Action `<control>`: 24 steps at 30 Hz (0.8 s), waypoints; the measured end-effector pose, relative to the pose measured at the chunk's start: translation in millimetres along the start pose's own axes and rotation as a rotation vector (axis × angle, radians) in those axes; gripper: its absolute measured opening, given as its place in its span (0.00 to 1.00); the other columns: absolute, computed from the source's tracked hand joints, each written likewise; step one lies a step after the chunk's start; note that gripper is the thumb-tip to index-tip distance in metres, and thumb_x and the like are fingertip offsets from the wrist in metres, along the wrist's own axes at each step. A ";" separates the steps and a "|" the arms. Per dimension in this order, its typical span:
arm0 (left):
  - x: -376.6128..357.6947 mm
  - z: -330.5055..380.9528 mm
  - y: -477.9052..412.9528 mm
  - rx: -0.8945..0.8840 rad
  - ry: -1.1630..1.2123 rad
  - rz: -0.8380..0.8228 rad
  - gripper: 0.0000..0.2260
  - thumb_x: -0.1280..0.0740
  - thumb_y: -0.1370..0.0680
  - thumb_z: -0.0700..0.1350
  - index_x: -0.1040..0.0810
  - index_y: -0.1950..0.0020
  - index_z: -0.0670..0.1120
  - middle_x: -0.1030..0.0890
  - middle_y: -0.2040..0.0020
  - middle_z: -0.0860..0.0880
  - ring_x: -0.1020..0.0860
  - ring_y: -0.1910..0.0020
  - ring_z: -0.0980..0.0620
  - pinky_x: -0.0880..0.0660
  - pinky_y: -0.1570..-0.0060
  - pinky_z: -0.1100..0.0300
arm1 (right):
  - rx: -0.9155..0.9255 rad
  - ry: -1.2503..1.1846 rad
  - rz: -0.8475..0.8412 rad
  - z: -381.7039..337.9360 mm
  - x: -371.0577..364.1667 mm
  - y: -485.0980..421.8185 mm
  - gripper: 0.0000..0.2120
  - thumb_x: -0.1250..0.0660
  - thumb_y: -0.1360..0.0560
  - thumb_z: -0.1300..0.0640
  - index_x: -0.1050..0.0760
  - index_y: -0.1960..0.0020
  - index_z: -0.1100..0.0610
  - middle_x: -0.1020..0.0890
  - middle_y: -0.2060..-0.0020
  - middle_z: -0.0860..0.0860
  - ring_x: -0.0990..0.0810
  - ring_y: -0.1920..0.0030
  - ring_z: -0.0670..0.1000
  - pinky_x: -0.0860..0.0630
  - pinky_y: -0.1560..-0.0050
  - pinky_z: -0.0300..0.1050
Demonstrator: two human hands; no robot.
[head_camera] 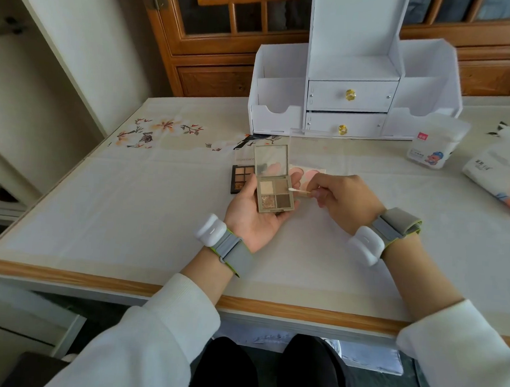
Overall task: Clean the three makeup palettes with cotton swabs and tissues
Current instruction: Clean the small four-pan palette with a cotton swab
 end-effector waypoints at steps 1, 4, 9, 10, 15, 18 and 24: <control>-0.1 0.3 0.0 -0.002 0.005 -0.004 0.17 0.47 0.18 0.53 0.20 0.48 0.49 0.18 0.45 0.41 0.22 0.45 0.46 0.28 0.47 0.54 | -0.005 -0.002 -0.013 0.1 -0.2 0.6 0.09 0.40 0.25 0.64 0.22 0.55 0.56 0.22 0.69 0.50 0.25 0.65 0.53 0.31 0.62 0.42; -1.0 2.0 1.3 -0.009 0.010 -0.015 0.16 0.45 0.18 0.52 0.20 0.48 0.48 0.17 0.48 0.40 0.22 0.48 0.45 0.27 0.45 0.54 | -0.010 -0.008 -0.049 -0.3 -1.5 1.8 0.09 0.40 0.25 0.64 0.22 0.55 0.55 0.22 0.69 0.50 0.25 0.64 0.54 0.29 0.62 0.43; 0.0 -0.8 -0.3 -0.003 -0.011 -0.016 0.20 0.51 0.17 0.55 0.22 0.45 0.49 0.19 0.46 0.41 0.21 0.47 0.45 0.28 0.46 0.54 | 0.007 -0.004 0.010 1.4 0.2 -0.2 0.08 0.41 0.23 0.63 0.24 0.53 0.57 0.21 0.68 0.53 0.26 0.65 0.55 0.31 0.65 0.44; -0.1 -1.3 -0.2 -0.003 -0.026 -0.024 0.20 0.51 0.17 0.55 0.22 0.45 0.49 0.18 0.48 0.42 0.20 0.50 0.46 0.27 0.46 0.54 | 0.012 -0.012 0.021 1.9 1.0 -0.2 0.07 0.41 0.23 0.63 0.24 0.52 0.58 0.20 0.68 0.54 0.25 0.65 0.56 0.30 0.63 0.46; -0.7 -1.0 0.3 0.000 -0.056 -0.042 0.19 0.51 0.17 0.55 0.22 0.45 0.50 0.16 0.52 0.43 0.18 0.54 0.46 0.26 0.47 0.54 | 0.014 -0.028 0.040 1.1 1.4 -0.6 0.07 0.41 0.23 0.63 0.24 0.53 0.58 0.21 0.69 0.51 0.25 0.65 0.56 0.29 0.62 0.46; 0.1 -0.7 -1.0 0.001 -0.019 -0.019 0.19 0.50 0.17 0.55 0.22 0.44 0.49 0.18 0.46 0.41 0.21 0.46 0.46 0.27 0.46 0.54 | 0.001 -0.012 -0.024 0.6 0.2 -0.7 0.07 0.39 0.24 0.63 0.23 0.54 0.56 0.22 0.70 0.50 0.25 0.65 0.54 0.31 0.64 0.42; -1.7 1.1 0.3 -0.001 0.058 0.019 0.19 0.49 0.17 0.53 0.23 0.43 0.44 0.21 0.43 0.36 0.22 0.47 0.42 0.28 0.41 0.53 | -0.031 -0.038 -0.083 -1.7 -2.3 2.0 0.08 0.38 0.26 0.63 0.21 0.55 0.55 0.23 0.70 0.50 0.25 0.64 0.53 0.29 0.60 0.44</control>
Point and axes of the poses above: each hand's wrist, its own y-axis away from the middle knuckle, its own x-axis out of the back of the hand, z = x × y, the point moved 2 cm from there along -y, towards the middle knuckle
